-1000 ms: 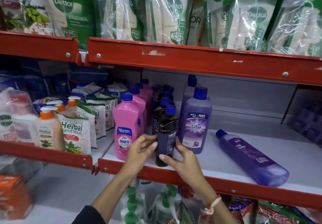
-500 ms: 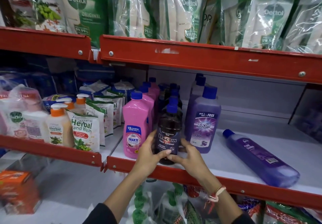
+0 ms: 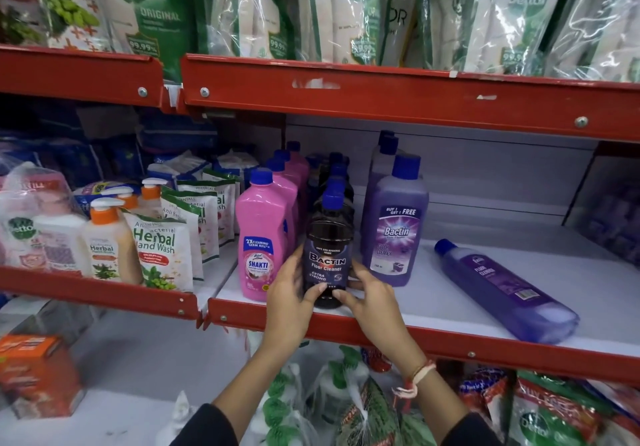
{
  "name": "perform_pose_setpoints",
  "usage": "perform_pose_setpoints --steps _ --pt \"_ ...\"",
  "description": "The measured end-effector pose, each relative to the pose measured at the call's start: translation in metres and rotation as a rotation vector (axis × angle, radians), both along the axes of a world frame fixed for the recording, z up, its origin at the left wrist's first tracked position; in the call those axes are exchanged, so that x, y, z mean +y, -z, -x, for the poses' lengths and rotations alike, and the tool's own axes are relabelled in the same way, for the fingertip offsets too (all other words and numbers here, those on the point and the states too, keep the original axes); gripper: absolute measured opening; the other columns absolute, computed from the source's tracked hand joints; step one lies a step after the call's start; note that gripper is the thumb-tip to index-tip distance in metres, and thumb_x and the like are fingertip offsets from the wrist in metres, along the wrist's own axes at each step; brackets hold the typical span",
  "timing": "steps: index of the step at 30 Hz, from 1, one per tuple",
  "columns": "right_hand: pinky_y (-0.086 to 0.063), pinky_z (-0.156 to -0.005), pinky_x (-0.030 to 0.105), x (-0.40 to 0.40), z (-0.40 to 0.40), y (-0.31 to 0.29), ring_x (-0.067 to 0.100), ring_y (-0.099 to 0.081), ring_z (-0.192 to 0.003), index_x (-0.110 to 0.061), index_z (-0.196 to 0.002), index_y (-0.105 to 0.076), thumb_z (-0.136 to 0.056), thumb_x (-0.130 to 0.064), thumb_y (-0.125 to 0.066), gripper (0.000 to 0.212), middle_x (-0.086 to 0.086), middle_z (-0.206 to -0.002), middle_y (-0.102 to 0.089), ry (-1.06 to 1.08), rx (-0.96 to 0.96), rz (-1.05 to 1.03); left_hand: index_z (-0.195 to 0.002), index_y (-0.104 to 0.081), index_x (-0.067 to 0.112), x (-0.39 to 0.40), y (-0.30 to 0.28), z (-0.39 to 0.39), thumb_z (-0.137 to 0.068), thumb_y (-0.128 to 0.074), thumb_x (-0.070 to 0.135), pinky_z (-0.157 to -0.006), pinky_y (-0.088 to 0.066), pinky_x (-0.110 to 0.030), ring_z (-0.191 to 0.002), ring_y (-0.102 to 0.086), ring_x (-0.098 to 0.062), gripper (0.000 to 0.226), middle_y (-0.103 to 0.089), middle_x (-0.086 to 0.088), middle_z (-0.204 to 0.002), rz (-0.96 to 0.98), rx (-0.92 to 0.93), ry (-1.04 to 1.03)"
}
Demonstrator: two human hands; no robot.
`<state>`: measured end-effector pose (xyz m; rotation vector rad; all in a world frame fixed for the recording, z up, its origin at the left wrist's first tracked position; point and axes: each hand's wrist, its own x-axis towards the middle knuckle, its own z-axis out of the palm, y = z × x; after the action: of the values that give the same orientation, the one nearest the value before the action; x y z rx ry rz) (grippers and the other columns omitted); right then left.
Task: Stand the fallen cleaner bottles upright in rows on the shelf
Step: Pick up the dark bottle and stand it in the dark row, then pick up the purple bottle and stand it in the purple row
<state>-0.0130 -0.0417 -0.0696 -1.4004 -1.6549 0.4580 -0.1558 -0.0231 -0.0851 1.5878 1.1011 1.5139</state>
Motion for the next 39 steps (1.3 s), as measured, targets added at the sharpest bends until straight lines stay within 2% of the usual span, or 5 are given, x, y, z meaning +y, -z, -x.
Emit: perform_pose_setpoints --steps 9,18,27,34,39 --pt "-0.038 -0.077 -0.010 -0.040 -0.068 -0.006 0.000 -0.061 -0.104 -0.015 -0.130 -0.059 -0.089 -0.017 -0.065 0.042 -0.004 -0.124 -0.066 0.144 0.101 -0.064 -0.112 -0.055 0.016 -0.036 0.004 -0.040 -0.090 -0.058 0.011 -0.091 -0.047 -0.023 -0.101 -0.057 -0.011 0.023 -0.055 0.000 -0.106 -0.394 0.172 -0.213" --pt "-0.048 -0.092 0.043 -0.034 -0.202 -0.015 0.038 -0.064 -0.111 -0.007 -0.126 -0.062 -0.092 -0.014 -0.057 0.035 0.018 -0.121 -0.069 0.684 -0.051 -0.077 -0.124 -0.055 0.009 -0.017 -0.024 -0.168 -0.091 -0.057 0.021 -0.095 -0.046 -0.027 -0.109 -0.058 -0.016 0.035 -0.062 -0.006 -0.121 0.242 0.276 0.354" --pt "-0.051 -0.087 0.038 -0.007 -0.282 -0.015 0.034 -0.068 -0.098 -0.004 -0.104 -0.073 -0.087 -0.039 -0.063 0.040 0.017 -0.105 -0.074 0.518 0.031 0.415 -0.096 -0.060 0.003 0.008 -0.030 -0.248 -0.084 -0.062 0.005 -0.076 -0.054 -0.035 -0.077 -0.063 -0.025 0.012 -0.066 -0.015 -0.088 0.698 -0.052 0.420" --pt "-0.051 -0.049 0.013 -0.016 -0.271 -0.006 0.026 -0.063 -0.072 0.008 -0.104 -0.069 -0.084 -0.019 -0.071 0.033 0.020 -0.089 -0.069 0.444 0.510 0.281 -0.119 -0.051 -0.006 0.013 -0.027 -0.261 -0.075 -0.076 0.010 -0.038 -0.051 -0.018 -0.066 -0.064 -0.018 0.053 -0.067 -0.018 -0.099 0.740 -0.236 0.417" --pt "-0.051 -0.043 0.010 -0.032 -0.255 -0.010 0.020 -0.064 -0.069 0.003 -0.117 -0.062 -0.082 -0.009 -0.070 0.038 0.019 -0.102 -0.068 0.360 0.690 0.119 -0.091 -0.061 0.009 0.008 -0.028 -0.261 -0.072 -0.075 -0.002 -0.055 -0.057 -0.019 -0.061 -0.065 -0.012 0.026 -0.068 -0.002 -0.073 0.625 -0.294 0.460"
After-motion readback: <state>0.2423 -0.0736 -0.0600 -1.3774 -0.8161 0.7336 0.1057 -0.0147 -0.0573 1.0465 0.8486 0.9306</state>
